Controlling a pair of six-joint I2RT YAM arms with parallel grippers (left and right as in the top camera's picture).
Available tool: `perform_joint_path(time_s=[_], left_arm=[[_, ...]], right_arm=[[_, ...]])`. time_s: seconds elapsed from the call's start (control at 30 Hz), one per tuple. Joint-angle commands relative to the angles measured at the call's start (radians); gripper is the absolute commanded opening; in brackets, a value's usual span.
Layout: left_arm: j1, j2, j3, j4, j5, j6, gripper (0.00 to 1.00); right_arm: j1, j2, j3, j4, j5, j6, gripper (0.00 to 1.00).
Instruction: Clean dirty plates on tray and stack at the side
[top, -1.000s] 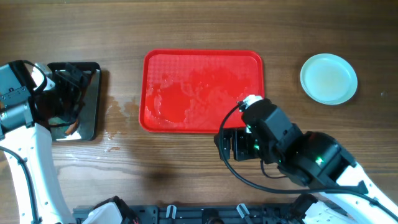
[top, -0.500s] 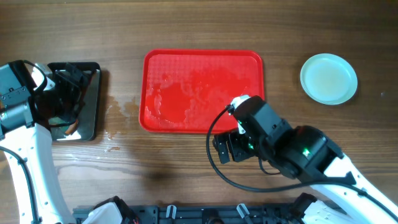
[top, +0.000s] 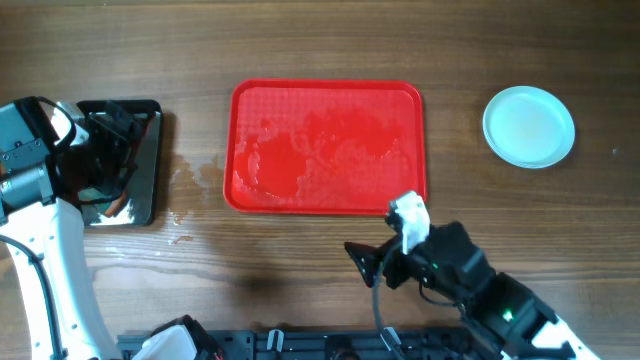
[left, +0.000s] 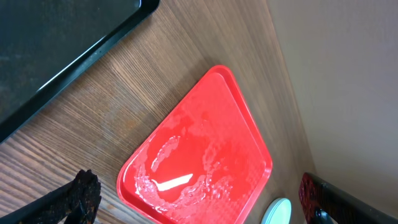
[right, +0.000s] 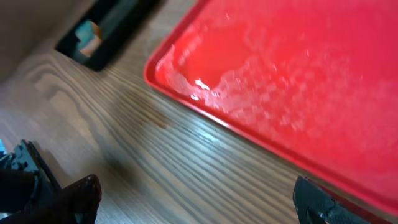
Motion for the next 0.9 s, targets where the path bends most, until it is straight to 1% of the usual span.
perform_joint_path(time_s=[0.0, 0.1, 0.2, 0.27, 0.4, 0.5, 0.57, 0.73, 0.87], left_arm=[[-0.003, -0.006, 0.010, 0.000, 0.015, 0.002, 1.00], [-0.003, -0.006, 0.010, 0.000, 0.015, 0.002, 1.00], [-0.003, -0.006, 0.010, 0.000, 0.014, 0.002, 1.00], [-0.003, -0.006, 0.010, 0.000, 0.015, 0.002, 1.00], [-0.003, -0.006, 0.010, 0.000, 0.015, 0.002, 1.00], [-0.003, -0.006, 0.010, 0.000, 0.015, 0.002, 1.00], [-0.003, -0.006, 0.010, 0.000, 0.015, 0.002, 1.00], [-0.003, -0.006, 0.010, 0.000, 0.015, 0.002, 1.00], [-0.003, -0.006, 0.010, 0.000, 0.015, 0.002, 1.00]], right_arm=[[-0.027, -0.098, -0.043, 0.017, -0.016, -0.122, 1.00], [-0.154, -0.203, -0.063, 0.013, -0.029, -0.158, 1.00], [-0.269, -0.256, -0.092, 0.017, -0.084, -0.200, 1.00], [-0.334, -0.298, -0.128, 0.042, -0.113, -0.234, 1.00], [-0.478, -0.431, -0.239, 0.119, -0.157, -0.232, 1.00], [-0.541, -0.534, -0.341, 0.241, -0.171, -0.228, 1.00], [-0.568, -0.572, -0.373, 0.315, -0.170, -0.237, 1.00], [-0.632, -0.582, -0.378, 0.329, -0.123, -0.235, 1.00], [-0.717, -0.615, -0.391, 0.380, -0.061, -0.236, 1.00]])
